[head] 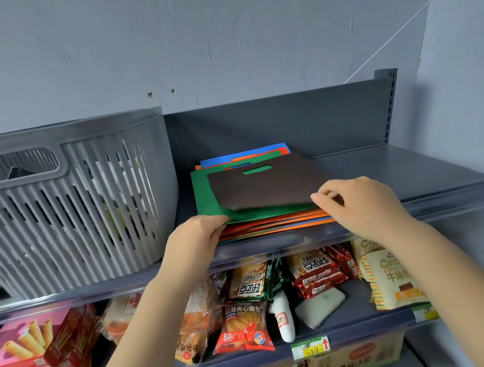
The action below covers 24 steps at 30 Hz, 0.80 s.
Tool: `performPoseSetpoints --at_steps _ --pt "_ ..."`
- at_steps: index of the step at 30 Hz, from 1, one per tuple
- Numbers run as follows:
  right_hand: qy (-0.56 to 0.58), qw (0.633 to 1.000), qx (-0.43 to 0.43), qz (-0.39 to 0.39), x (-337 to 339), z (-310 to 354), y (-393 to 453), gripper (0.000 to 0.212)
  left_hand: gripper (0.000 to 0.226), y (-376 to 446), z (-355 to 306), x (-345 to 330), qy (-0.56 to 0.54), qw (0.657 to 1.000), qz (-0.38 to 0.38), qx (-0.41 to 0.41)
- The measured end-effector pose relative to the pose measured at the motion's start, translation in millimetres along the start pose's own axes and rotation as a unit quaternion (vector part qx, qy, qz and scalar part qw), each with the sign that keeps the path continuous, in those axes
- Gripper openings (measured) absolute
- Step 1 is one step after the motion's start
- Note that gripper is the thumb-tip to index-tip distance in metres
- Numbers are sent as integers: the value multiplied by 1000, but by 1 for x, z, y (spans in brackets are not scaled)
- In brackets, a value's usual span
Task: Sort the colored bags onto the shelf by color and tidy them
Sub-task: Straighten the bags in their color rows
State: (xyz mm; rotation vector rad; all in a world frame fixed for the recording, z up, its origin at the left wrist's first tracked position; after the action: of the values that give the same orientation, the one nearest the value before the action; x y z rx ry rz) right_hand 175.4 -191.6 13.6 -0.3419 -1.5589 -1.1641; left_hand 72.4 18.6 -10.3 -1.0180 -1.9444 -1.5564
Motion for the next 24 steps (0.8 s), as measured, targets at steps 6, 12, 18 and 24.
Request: performPoseSetpoints --at_steps 6,12,18,24 --pt "58 996 -60 11 3 -25 -13 33 31 -27 -20 21 -23 998 -36 -53" --pt "136 971 -191 55 -11 -65 -25 50 30 -54 -1 51 -163 973 -145 76" --pt "257 933 -234 99 -27 -77 -33 59 22 -82 51 31 -394 808 -187 396" --pt "500 800 -311 114 -53 -73 -43 64 35 -76 47 22 -437 758 -148 461"
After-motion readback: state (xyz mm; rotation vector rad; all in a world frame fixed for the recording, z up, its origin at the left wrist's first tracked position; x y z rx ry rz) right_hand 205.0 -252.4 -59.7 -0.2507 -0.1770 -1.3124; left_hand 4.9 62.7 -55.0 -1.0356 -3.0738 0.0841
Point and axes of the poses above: each hand's wrist, its own y-axis towards the middle knuckle, its own x-axis out of the back of the hand, z = x × y, the point moved 10 cm from there along y, towards the middle knuckle, and after that the axes turned 6 degrees about -y, right-handed, at the moved point
